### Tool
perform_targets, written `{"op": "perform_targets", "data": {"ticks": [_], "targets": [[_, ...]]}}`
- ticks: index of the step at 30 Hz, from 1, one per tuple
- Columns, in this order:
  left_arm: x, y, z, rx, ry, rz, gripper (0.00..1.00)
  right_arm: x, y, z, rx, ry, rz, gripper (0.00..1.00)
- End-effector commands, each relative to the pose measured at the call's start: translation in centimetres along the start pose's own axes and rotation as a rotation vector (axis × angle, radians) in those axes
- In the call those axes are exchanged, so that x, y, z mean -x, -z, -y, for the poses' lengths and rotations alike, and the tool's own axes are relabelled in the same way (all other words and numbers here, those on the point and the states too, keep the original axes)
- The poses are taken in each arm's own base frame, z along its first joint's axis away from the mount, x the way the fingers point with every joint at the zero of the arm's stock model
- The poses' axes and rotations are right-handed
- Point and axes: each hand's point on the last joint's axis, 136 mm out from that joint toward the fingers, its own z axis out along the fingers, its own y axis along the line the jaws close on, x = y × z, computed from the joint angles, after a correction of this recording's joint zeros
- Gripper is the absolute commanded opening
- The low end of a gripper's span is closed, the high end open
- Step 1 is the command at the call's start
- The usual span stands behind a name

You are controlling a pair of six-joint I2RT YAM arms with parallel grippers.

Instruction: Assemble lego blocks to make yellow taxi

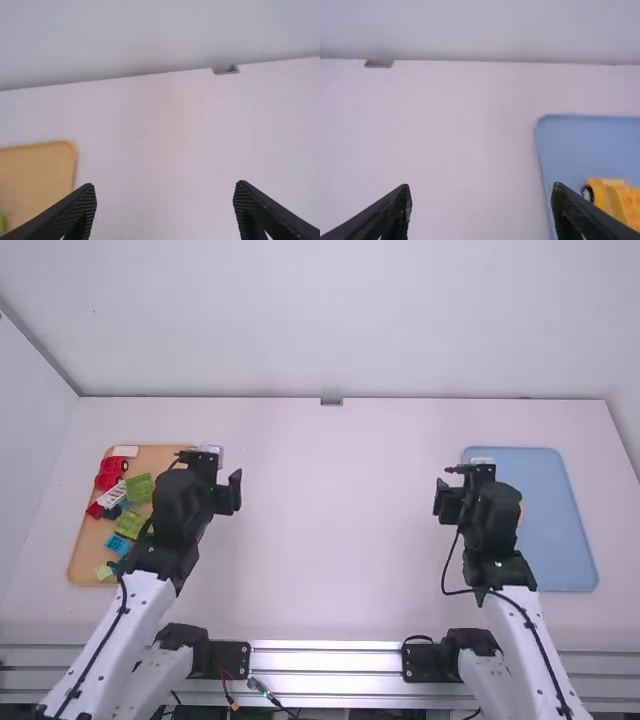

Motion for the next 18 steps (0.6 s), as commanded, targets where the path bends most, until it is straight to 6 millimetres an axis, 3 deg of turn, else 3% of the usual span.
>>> {"op": "perform_targets", "data": {"ticks": [1,2,18], "targets": [[-0.9,0.8,-1.5,0.037,0.029,0.013,0.68,-1.3,0.5,0.2,-0.010,-0.038,0.003,0.67],[-1.7,1.1,-2.3,0.062,0.040,0.013,0.65,-2.0,0.8,0.1,-0.010,-0.038,0.003,0.64],[-11.1,2.9,-1.8,0.062,0.040,0.013,0.28,-11.6,1.9,-0.3,-0.010,-0.038,0.003,0.28]]}}
